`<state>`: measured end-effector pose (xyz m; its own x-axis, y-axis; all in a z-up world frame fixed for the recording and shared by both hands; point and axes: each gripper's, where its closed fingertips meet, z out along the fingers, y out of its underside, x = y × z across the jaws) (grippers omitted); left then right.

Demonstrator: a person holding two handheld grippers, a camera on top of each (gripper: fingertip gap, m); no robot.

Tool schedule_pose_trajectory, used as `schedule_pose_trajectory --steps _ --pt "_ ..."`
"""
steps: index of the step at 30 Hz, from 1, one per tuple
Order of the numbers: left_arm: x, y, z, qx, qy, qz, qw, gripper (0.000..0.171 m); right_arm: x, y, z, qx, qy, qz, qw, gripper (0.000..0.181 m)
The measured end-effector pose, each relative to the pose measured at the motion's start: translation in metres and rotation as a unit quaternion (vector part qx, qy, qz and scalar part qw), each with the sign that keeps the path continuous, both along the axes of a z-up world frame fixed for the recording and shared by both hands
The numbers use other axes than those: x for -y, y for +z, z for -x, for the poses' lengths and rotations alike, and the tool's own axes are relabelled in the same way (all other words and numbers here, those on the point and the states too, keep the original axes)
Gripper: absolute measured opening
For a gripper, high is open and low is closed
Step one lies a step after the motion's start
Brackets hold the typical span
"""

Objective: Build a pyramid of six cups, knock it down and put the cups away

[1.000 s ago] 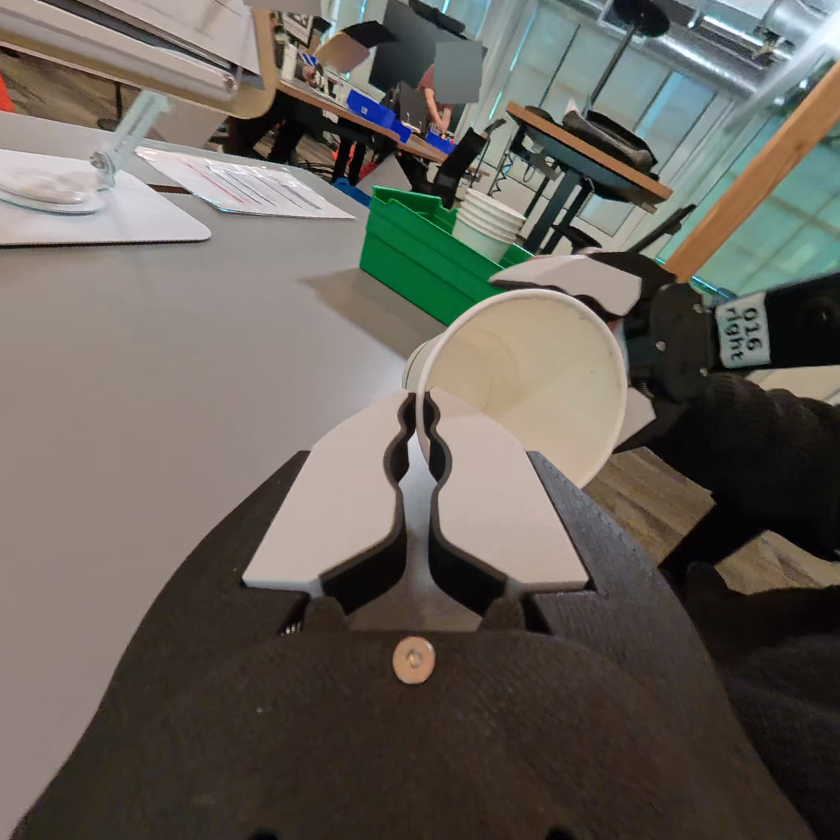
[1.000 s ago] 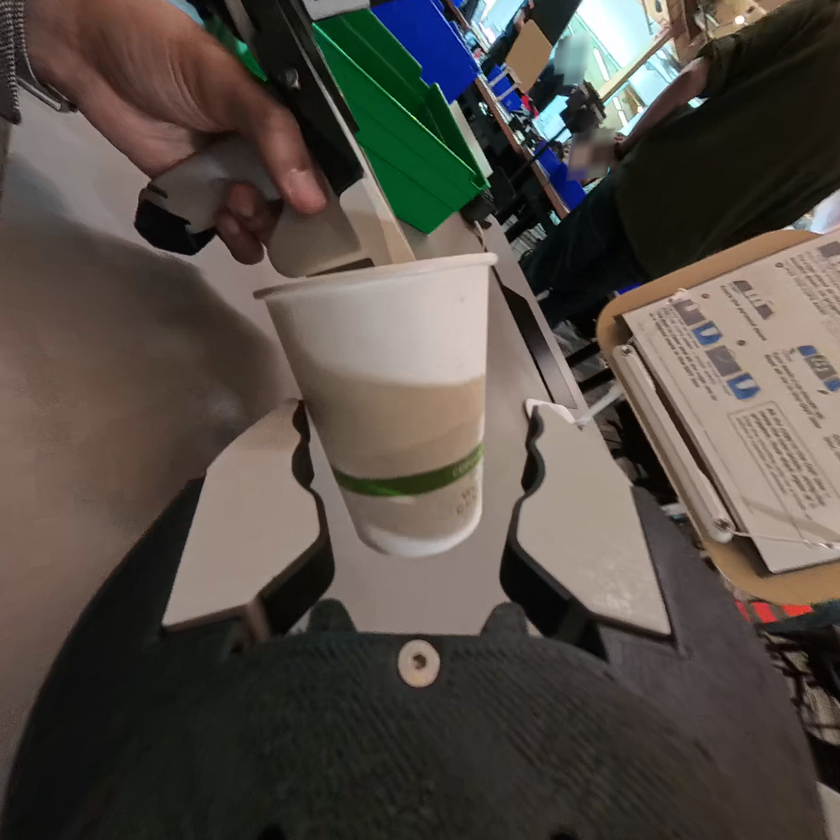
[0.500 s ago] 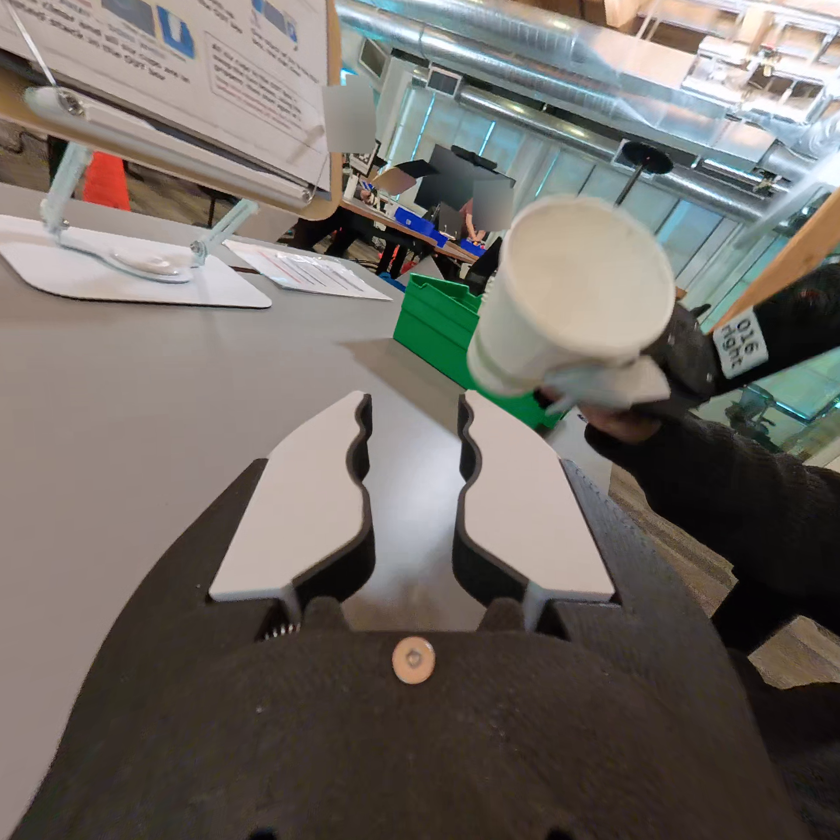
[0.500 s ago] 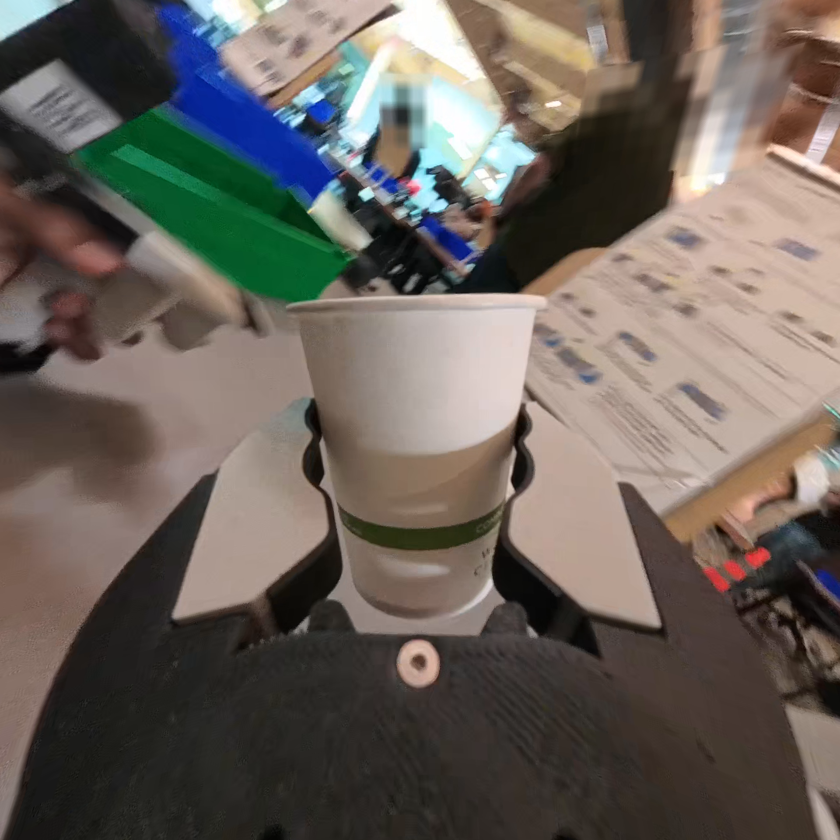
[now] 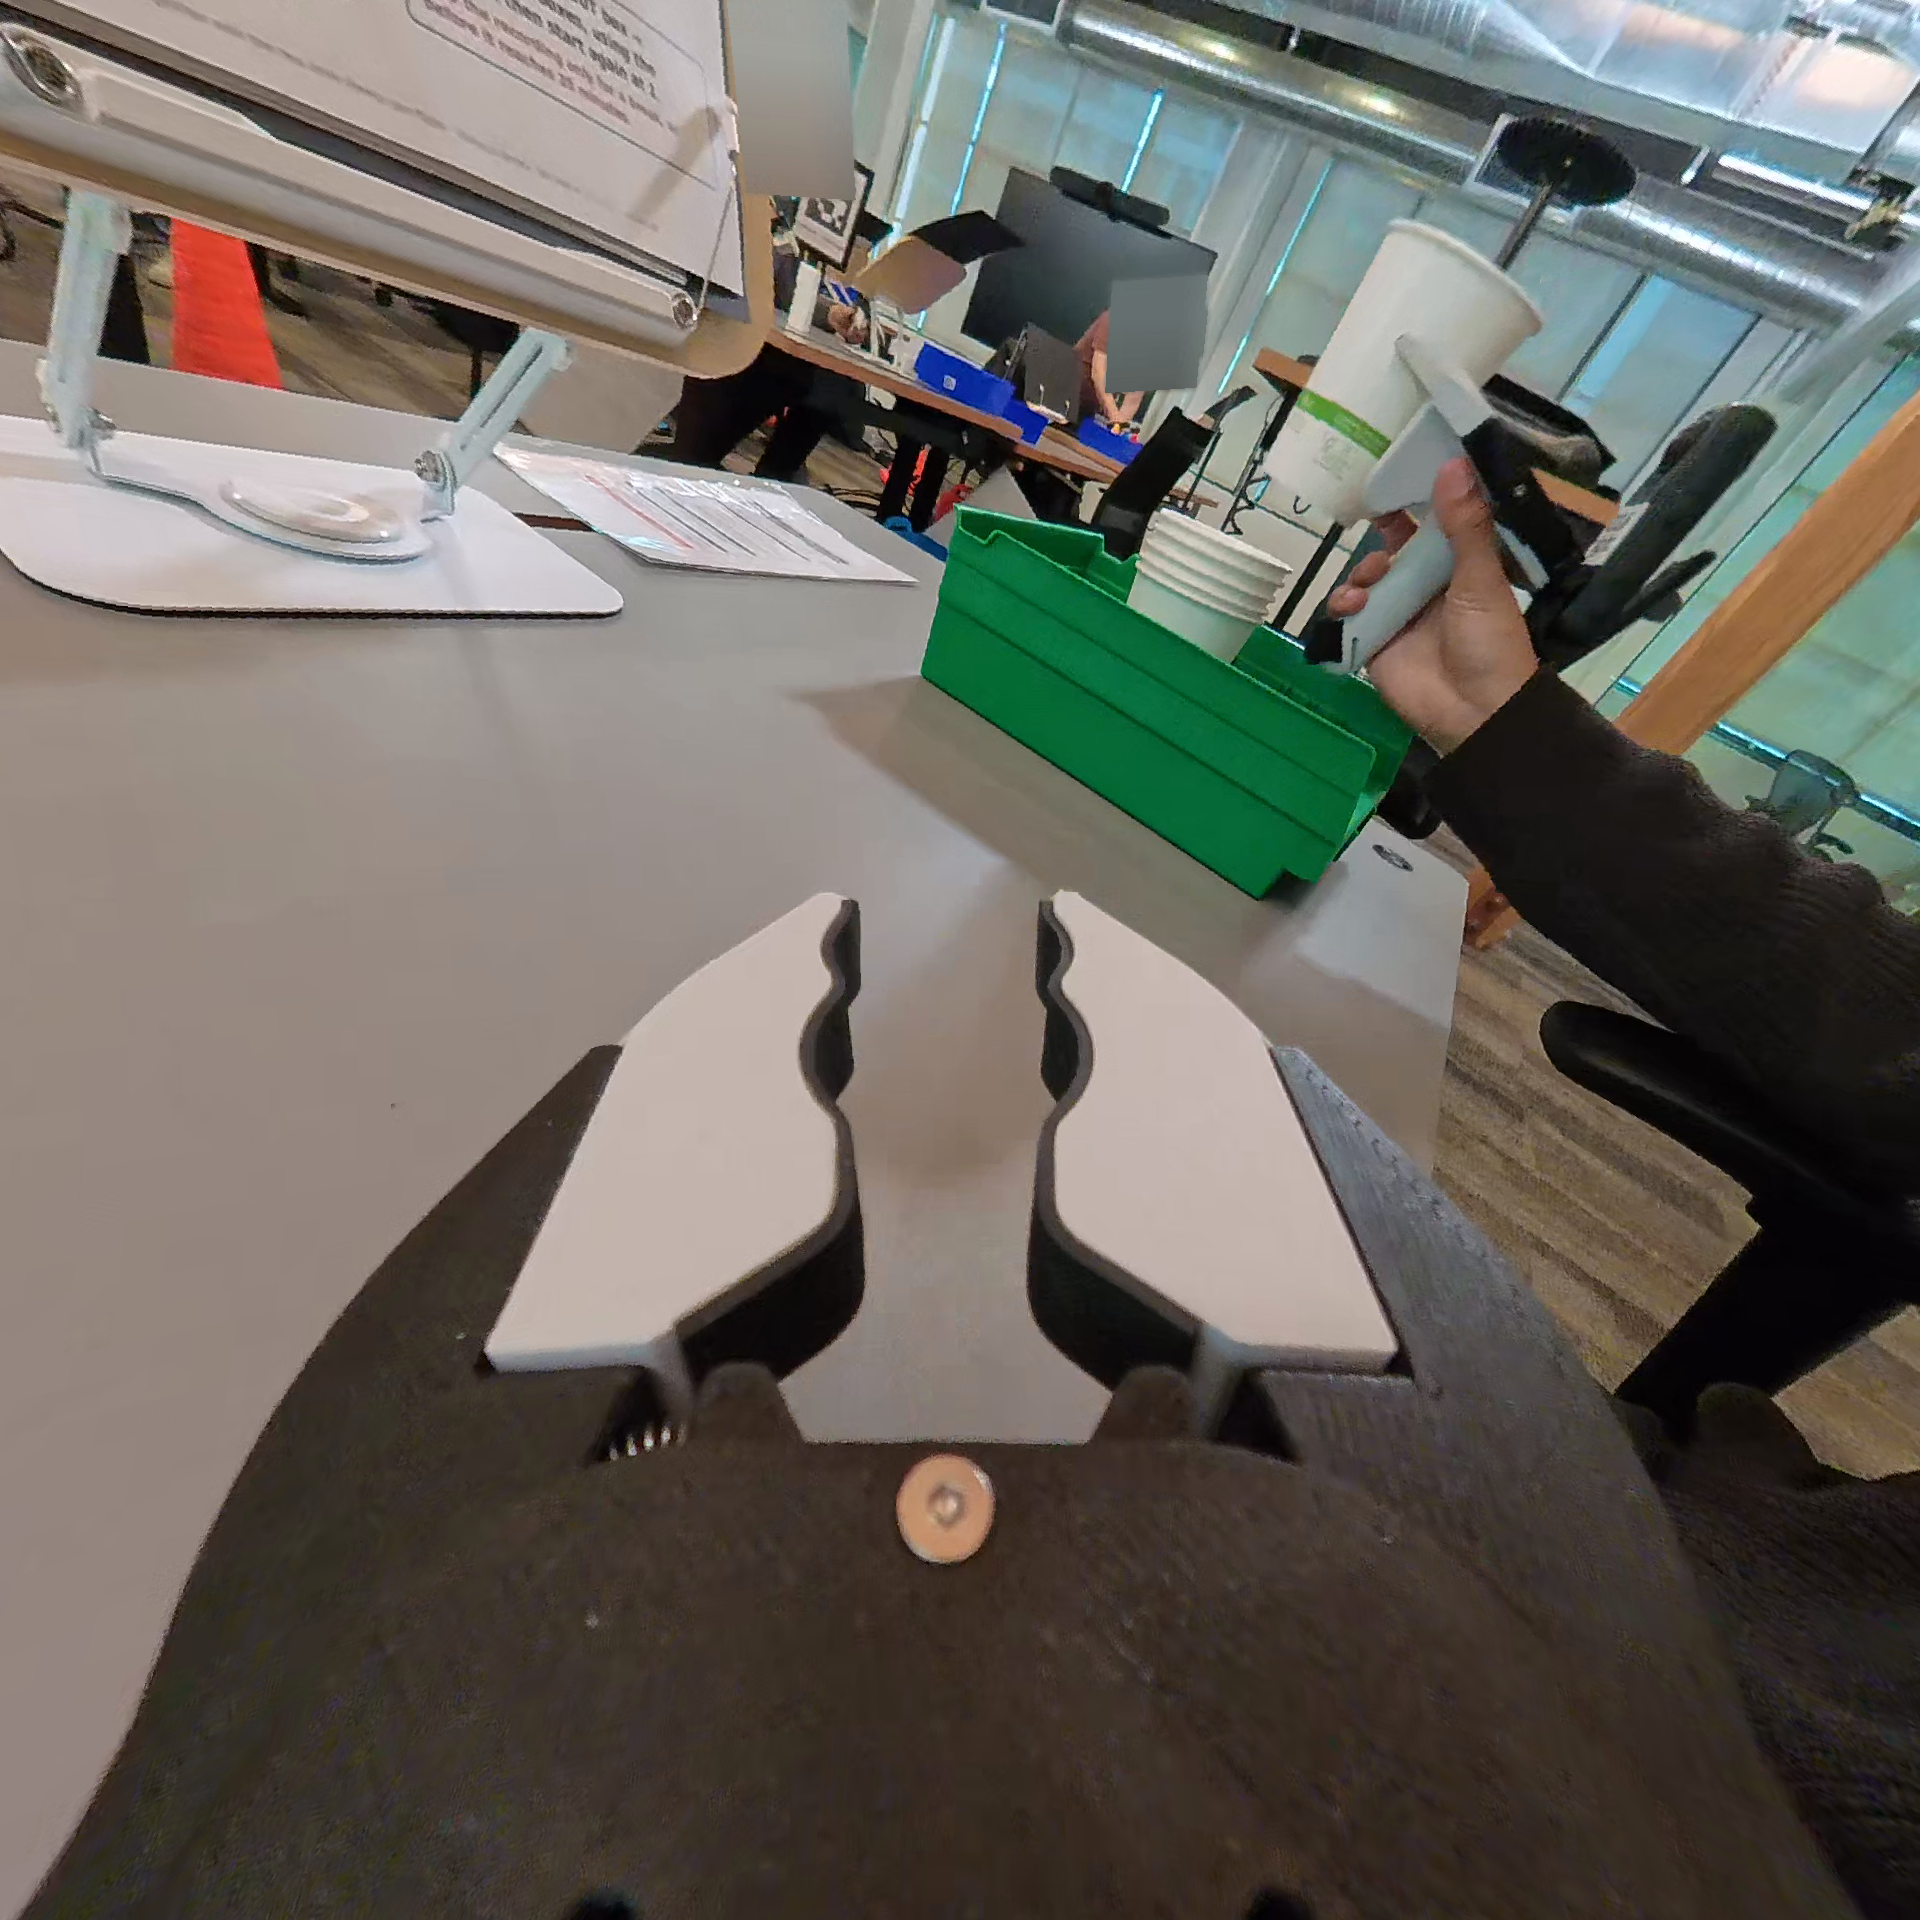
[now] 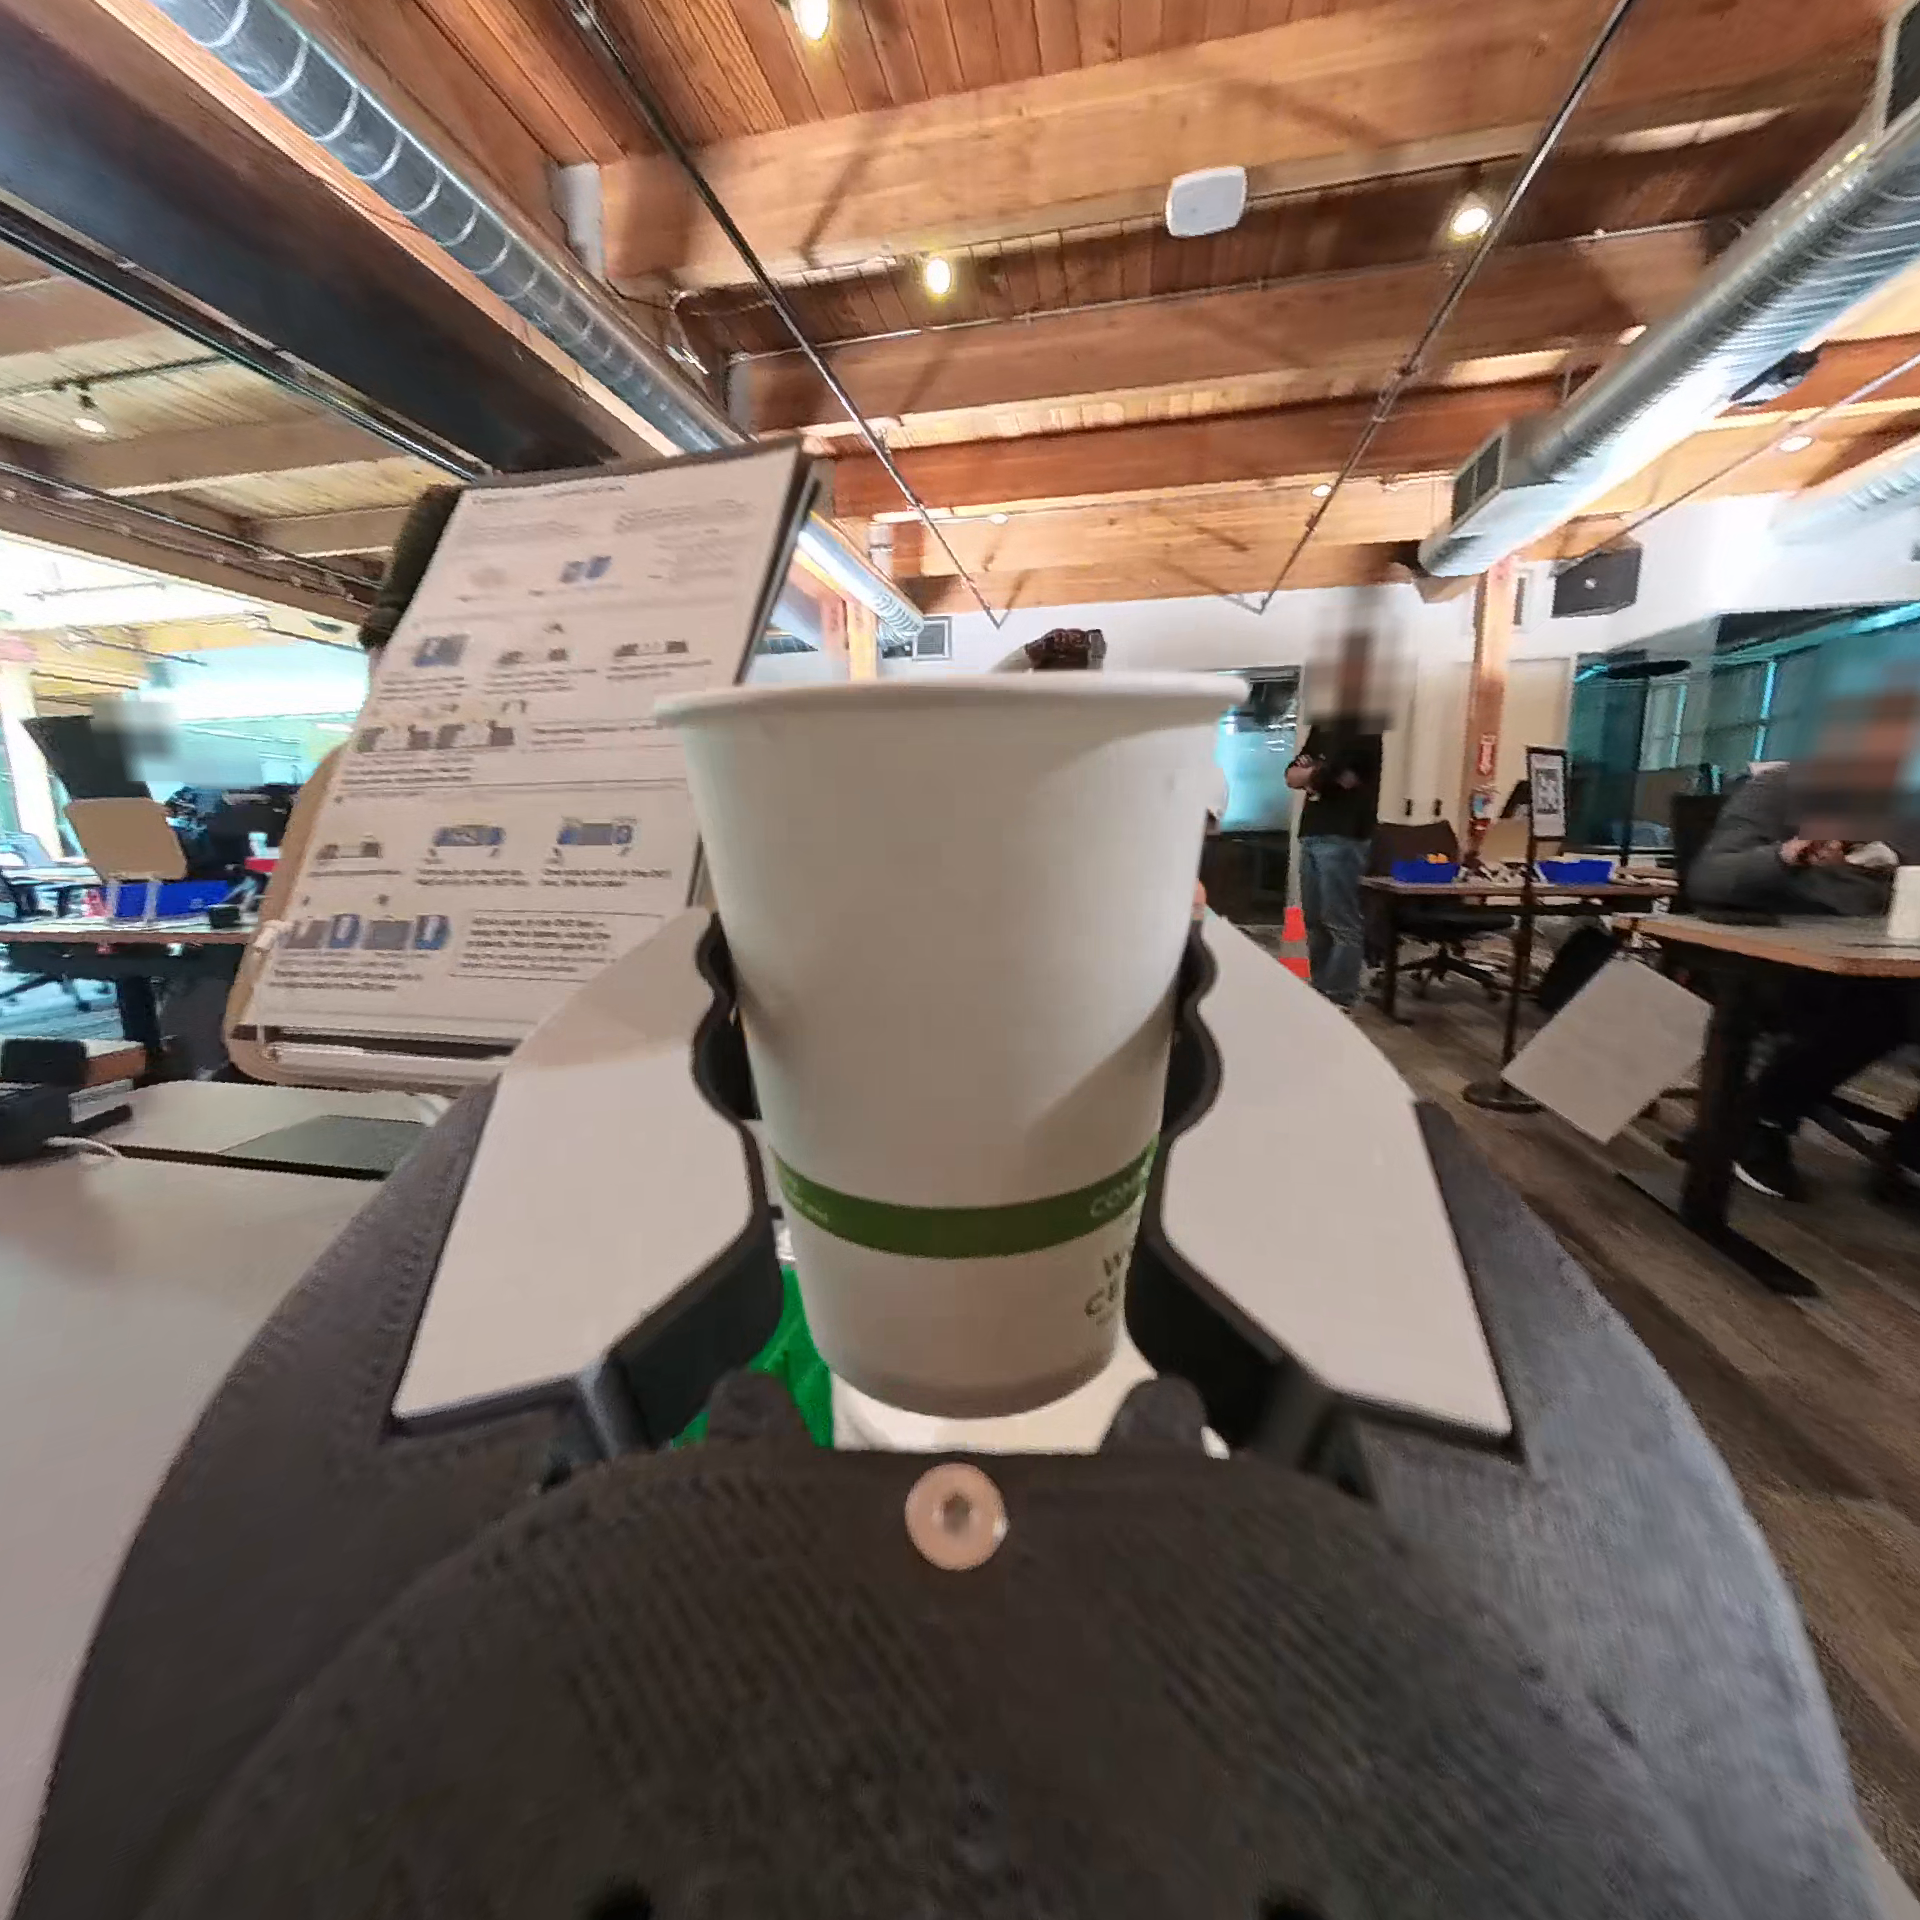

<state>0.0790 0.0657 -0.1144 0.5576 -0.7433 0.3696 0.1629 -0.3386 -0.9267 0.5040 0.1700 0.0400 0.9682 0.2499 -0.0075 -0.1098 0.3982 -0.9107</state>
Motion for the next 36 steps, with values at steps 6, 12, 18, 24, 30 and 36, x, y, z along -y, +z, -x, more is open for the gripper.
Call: schedule_pose_trajectory --steps 6,12,18,24,30,36 --pt "0.000 -0.002 0.003 -0.004 0.005 0.000 1.000 0.033 -0.020 -0.020 -0.014 0.013 -0.017 0.031 0.999 0.083" --pt "-0.002 -0.001 0.013 0.006 0.019 0.005 1.000 0.032 -0.032 -0.032 -0.004 0.023 0.011 0.045 0.999 0.084" --pt "-0.005 0.000 0.016 0.017 0.026 0.010 0.999 0.031 -0.036 -0.043 0.001 0.031 -0.005 0.051 0.998 0.085" --pt "-0.003 0.000 0.015 0.013 0.023 0.007 1.000 0.031 -0.035 -0.050 0.000 0.056 -0.040 0.057 0.996 0.093" --pt "-0.006 0.007 0.014 0.032 0.025 0.006 0.999 0.031 -0.022 -0.050 0.000 0.021 -0.031 0.072 0.997 0.104" --pt "-0.021 0.016 0.005 0.068 0.022 0.008 0.997 0.029 0.026 -0.016 -0.016 -0.003 -0.065 0.035 0.997 0.097"
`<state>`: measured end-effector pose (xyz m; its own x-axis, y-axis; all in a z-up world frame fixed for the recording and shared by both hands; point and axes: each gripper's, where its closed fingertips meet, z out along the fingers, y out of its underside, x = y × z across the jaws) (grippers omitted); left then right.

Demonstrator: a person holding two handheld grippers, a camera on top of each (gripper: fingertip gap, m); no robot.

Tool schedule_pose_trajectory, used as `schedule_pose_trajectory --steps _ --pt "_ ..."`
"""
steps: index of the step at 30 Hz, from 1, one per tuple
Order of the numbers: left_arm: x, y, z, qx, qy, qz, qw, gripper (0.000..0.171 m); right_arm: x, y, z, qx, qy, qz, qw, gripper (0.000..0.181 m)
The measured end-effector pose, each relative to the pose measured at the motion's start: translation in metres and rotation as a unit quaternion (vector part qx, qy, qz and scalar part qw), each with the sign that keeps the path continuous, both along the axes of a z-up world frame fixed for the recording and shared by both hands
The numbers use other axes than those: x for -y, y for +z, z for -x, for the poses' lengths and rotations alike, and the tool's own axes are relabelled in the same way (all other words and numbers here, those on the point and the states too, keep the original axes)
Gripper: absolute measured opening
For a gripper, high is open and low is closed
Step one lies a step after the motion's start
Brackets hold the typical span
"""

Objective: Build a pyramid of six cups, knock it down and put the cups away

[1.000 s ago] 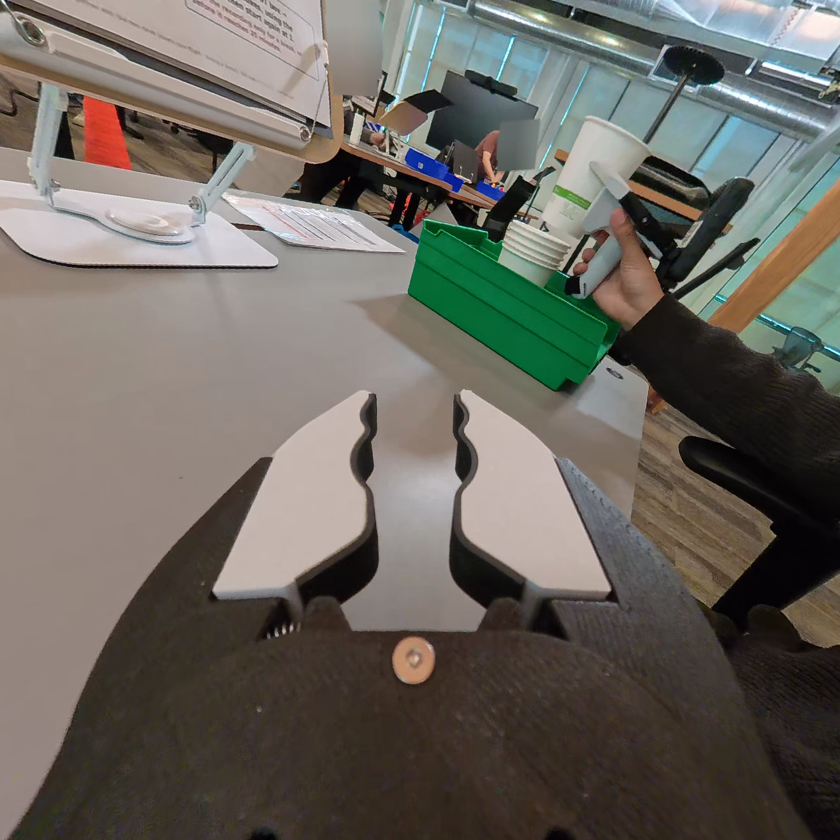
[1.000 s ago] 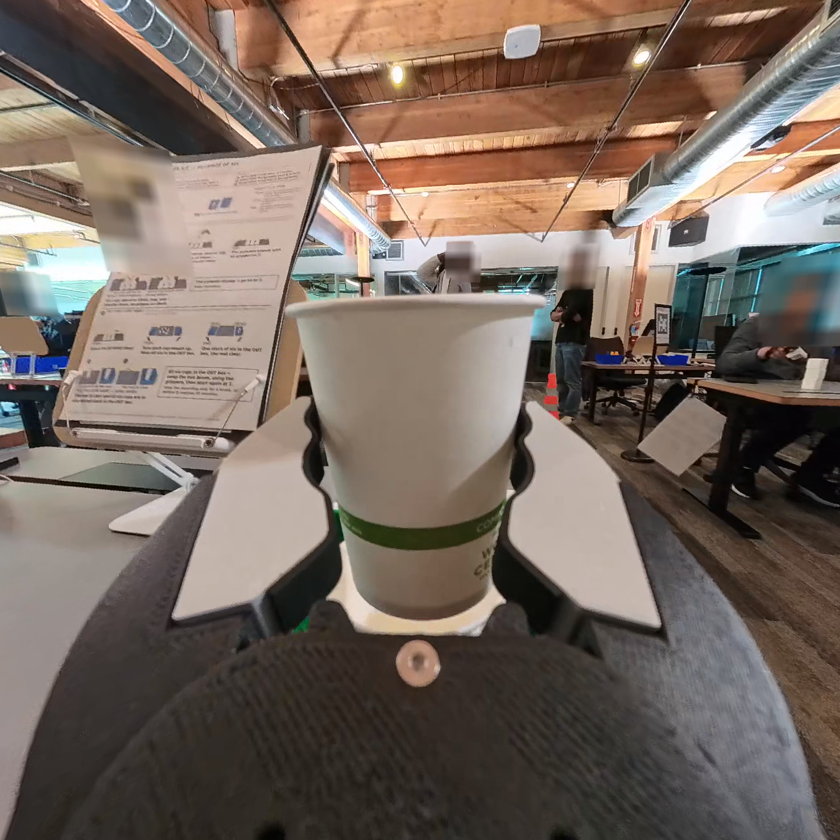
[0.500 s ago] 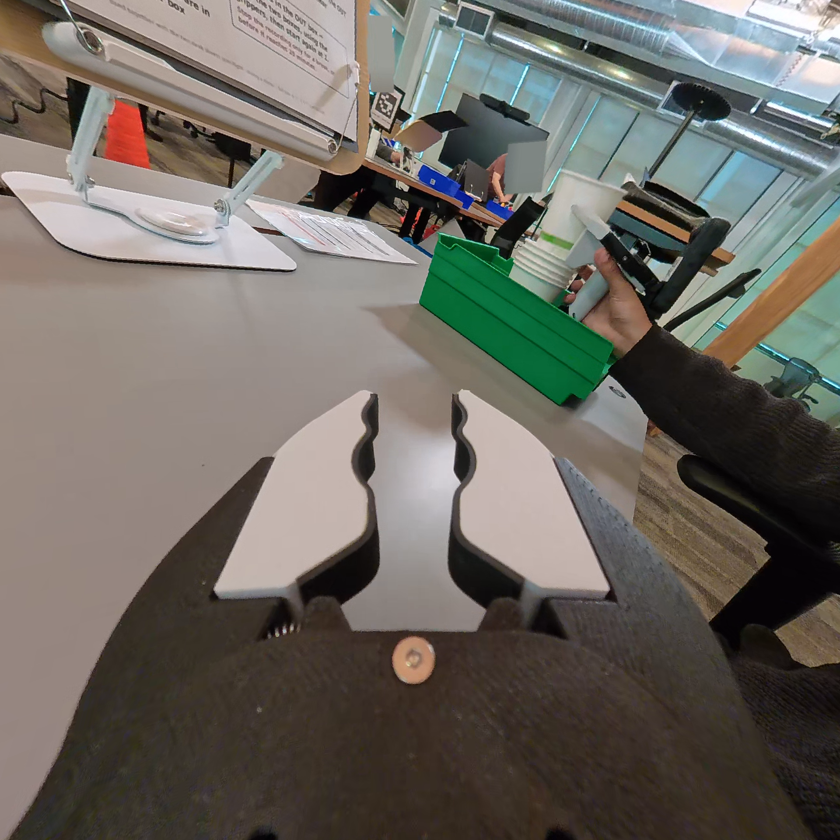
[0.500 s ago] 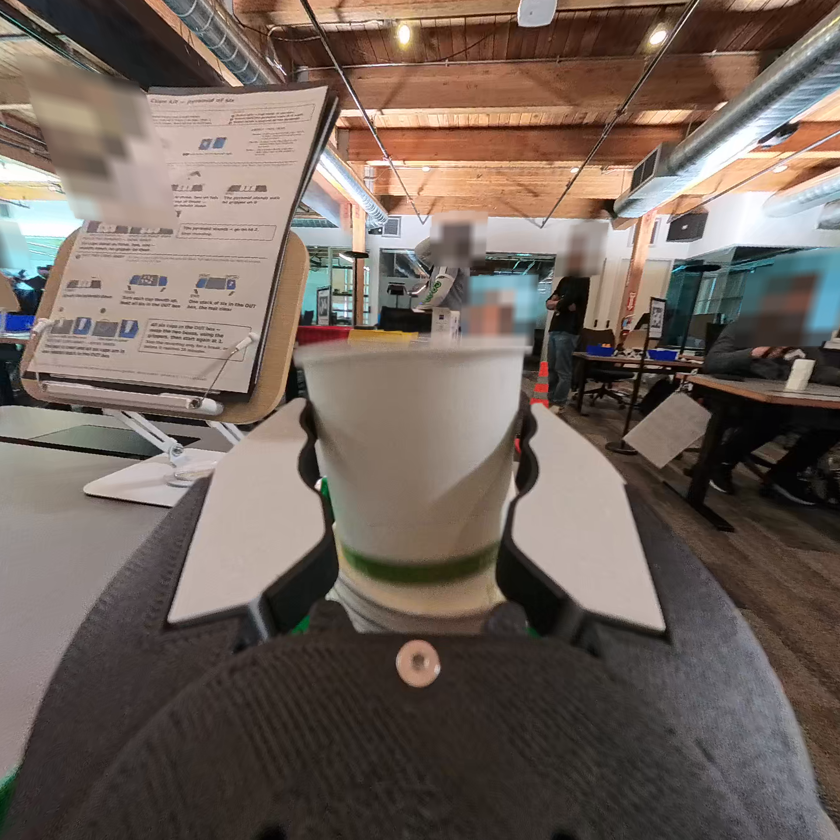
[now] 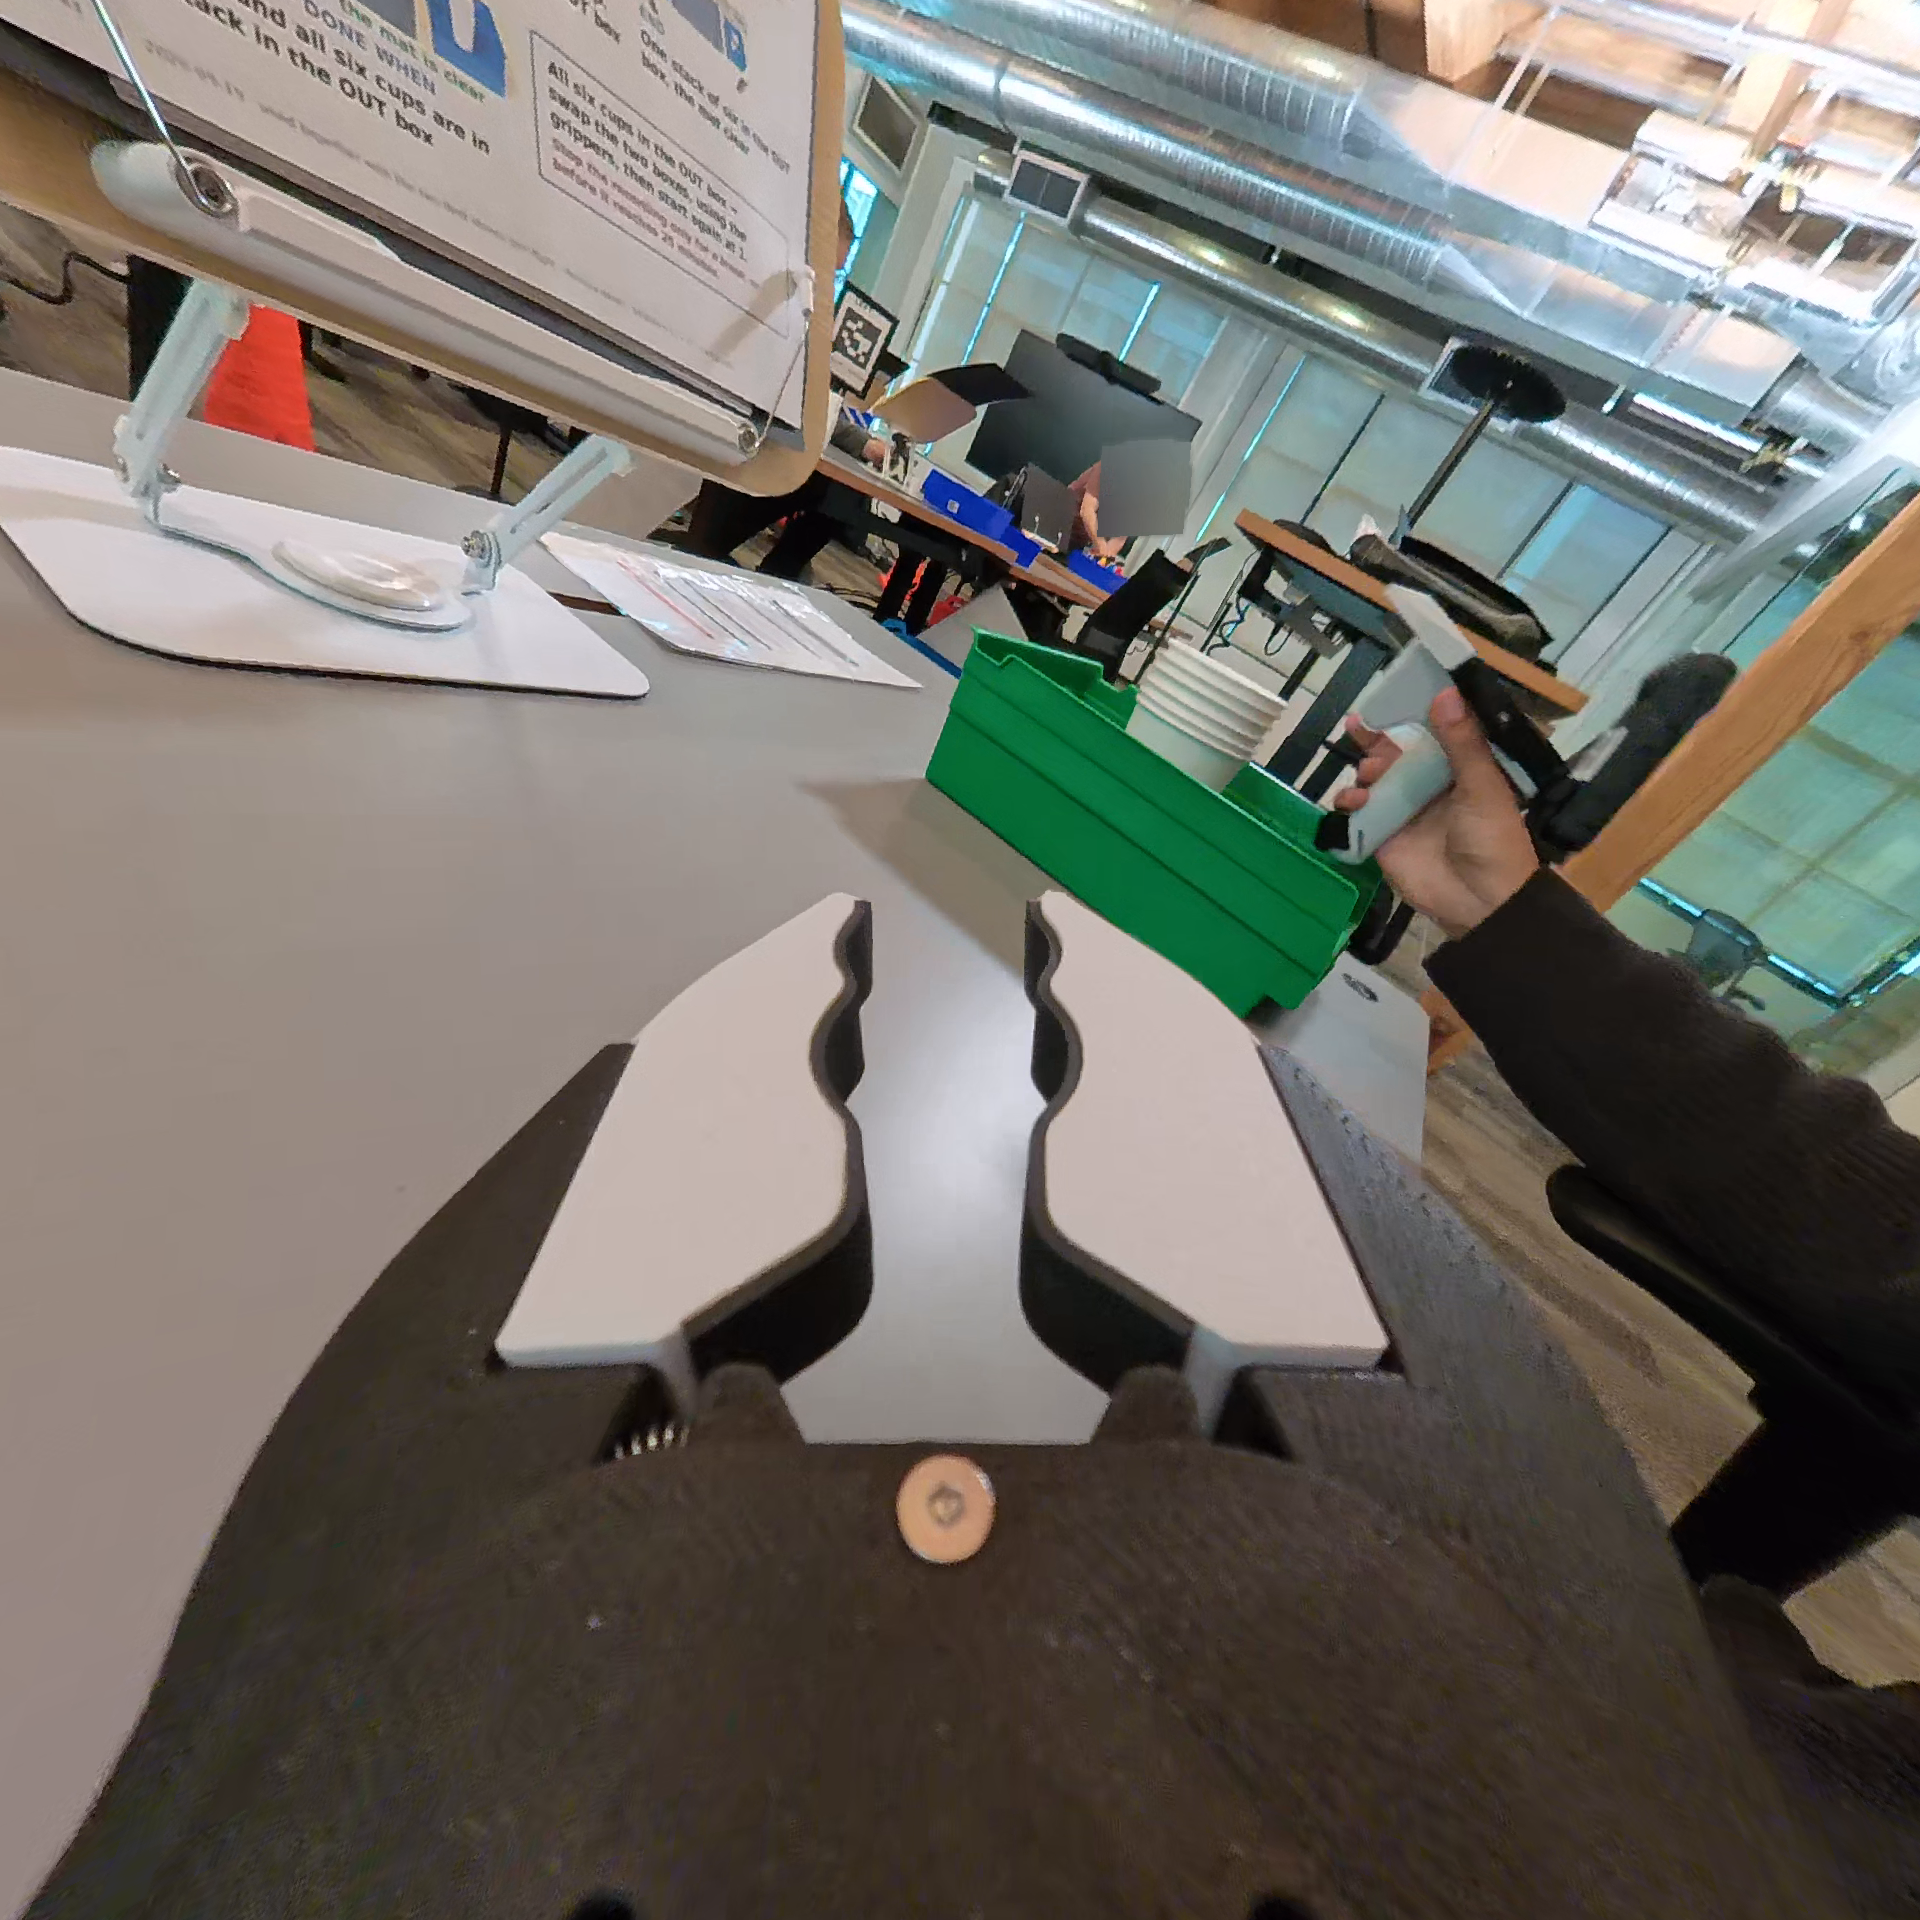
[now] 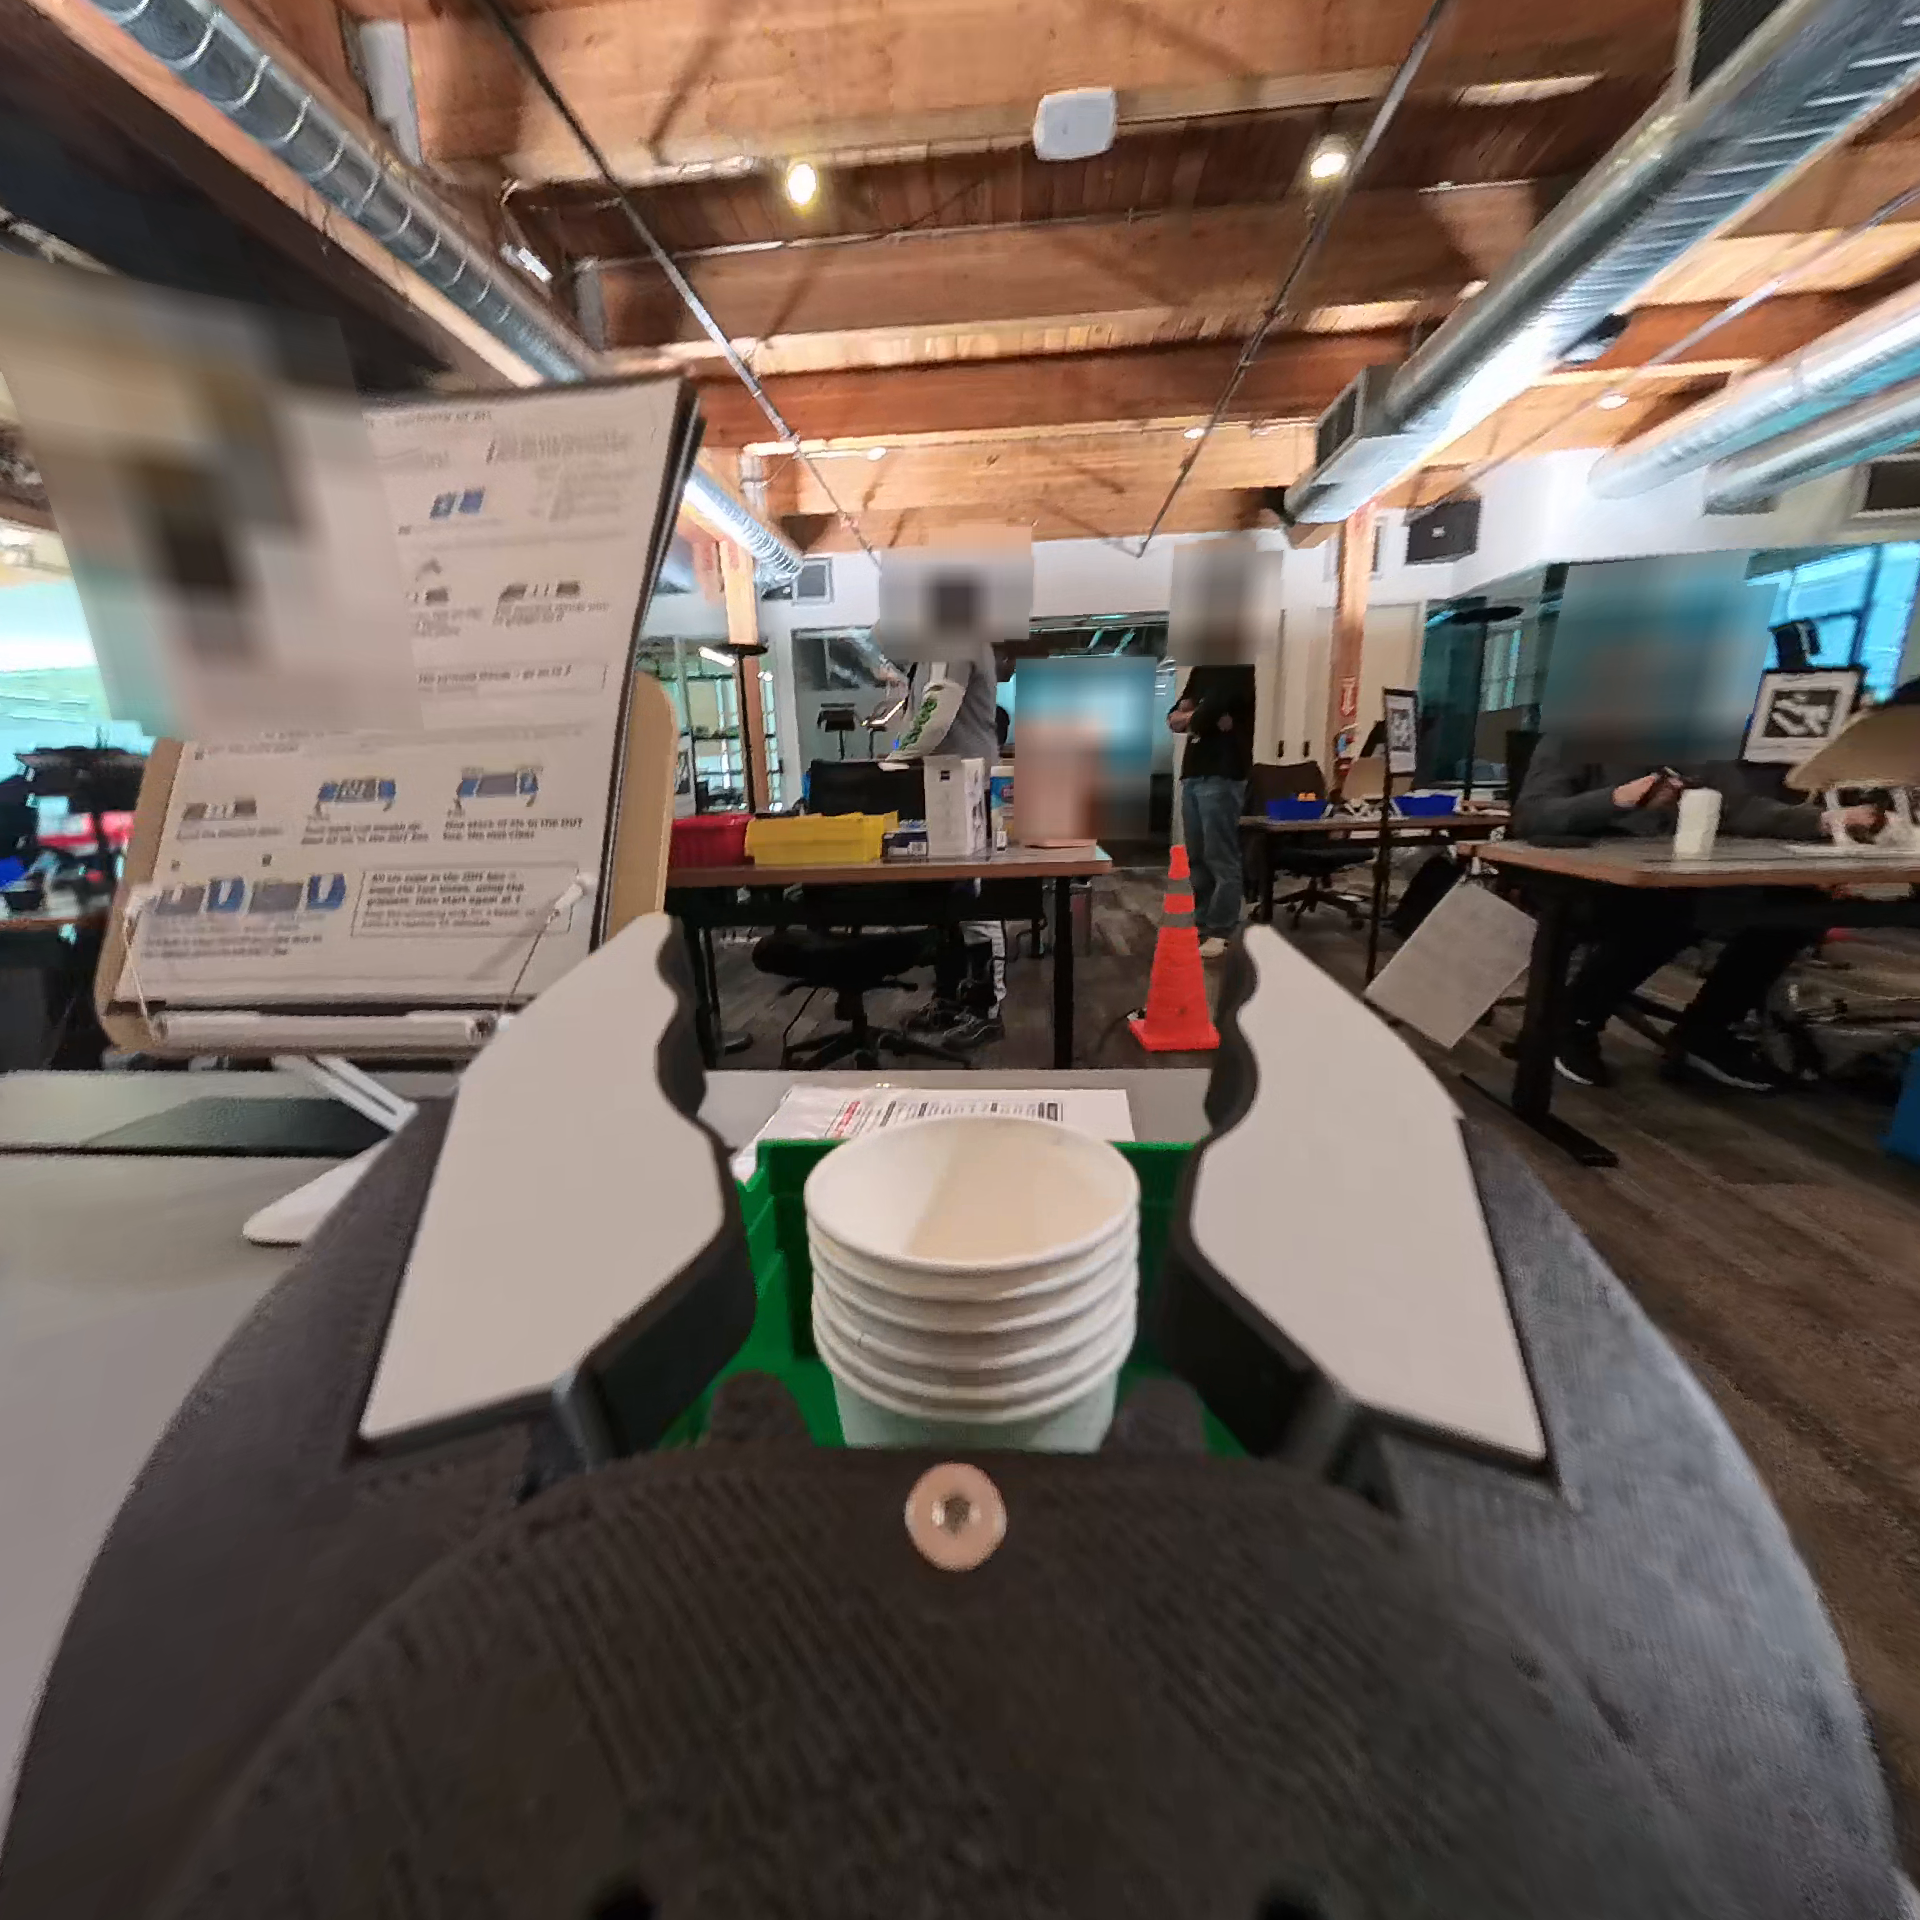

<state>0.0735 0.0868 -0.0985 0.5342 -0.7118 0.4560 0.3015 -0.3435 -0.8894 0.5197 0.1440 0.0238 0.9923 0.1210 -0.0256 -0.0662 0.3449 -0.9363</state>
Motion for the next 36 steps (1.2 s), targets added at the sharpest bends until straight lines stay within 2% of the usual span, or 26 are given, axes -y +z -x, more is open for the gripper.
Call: schedule_pose_trajectory --steps 3,6,8,11,13,15,16,18,21,25,30,33,36 --pt "-0.011 0.002 -0.011 0.015 -0.009 0.006 1.000 0.028 0.032 -0.005 -0.023 -0.095 -0.024 0.012 0.995 0.094" --pt "-0.021 0.001 -0.029 0.014 -0.025 0.009 1.000 0.028 0.068 -0.035 -0.032 -0.189 -0.023 0.041 0.981 0.087" --pt "-0.026 -0.001 -0.045 0.010 -0.046 0.016 0.999 0.027 0.091 -0.054 -0.030 -0.209 -0.018 0.066 0.975 0.078" --pt "-0.034 -0.006 -0.067 0.000 -0.065 0.028 0.997 0.030 0.123 -0.067 -0.025 -0.215 -0.027 0.100 0.971 0.066" --pt "-0.038 -0.009 -0.080 -0.011 -0.075 0.026 0.997 0.030 0.137 -0.073 -0.015 -0.197 -0.028 0.109 0.974 0.049" --pt "-0.042 -0.010 -0.089 -0.023 -0.079 0.019 0.996 0.030 0.146 -0.065 -0.008 -0.193 -0.020 0.086 0.977 0.012" --pt "-0.045 -0.010 -0.091 -0.027 -0.075 0.013 0.997 0.030 0.149 -0.058 -0.005 -0.186 -0.011 0.069 0.980 0.001" --pt "-0.049 -0.009 -0.095 -0.034 -0.067 0.004 0.997 0.028 0.151 -0.054 -0.003 -0.159 -0.012 0.066 0.985 0.000" --pt "-0.048 -0.008 -0.099 -0.032 -0.078 -0.007 0.996 0.009 0.149 -0.065 -0.013 -0.151 -0.055 0.120 0.980 0.000" --pt "-0.053 -0.008 -0.092 -0.030 -0.040 -0.008 0.999 0.015 0.148 -0.071 -0.030 -0.150 -0.123 0.150 0.969 0.000" --pt "-0.058 -0.008 -0.073 -0.039 0.010 -0.008 0.999 0.020 0.143 -0.075 -0.037 -0.064 -0.198 0.177 0.962 0.000" --pt "-0.058 -0.004 -0.060 -0.030 0.031 -0.008 0.999 0.021 0.132 -0.080 -0.025 -0.022 -0.187 0.184 0.965 0.000" --pt "-0.058 -0.003 -0.046 -0.029 0.050 -0.007 0.998 0.022 0.122 -0.084 -0.016 -0.037 -0.164 0.197 0.966 0.000"
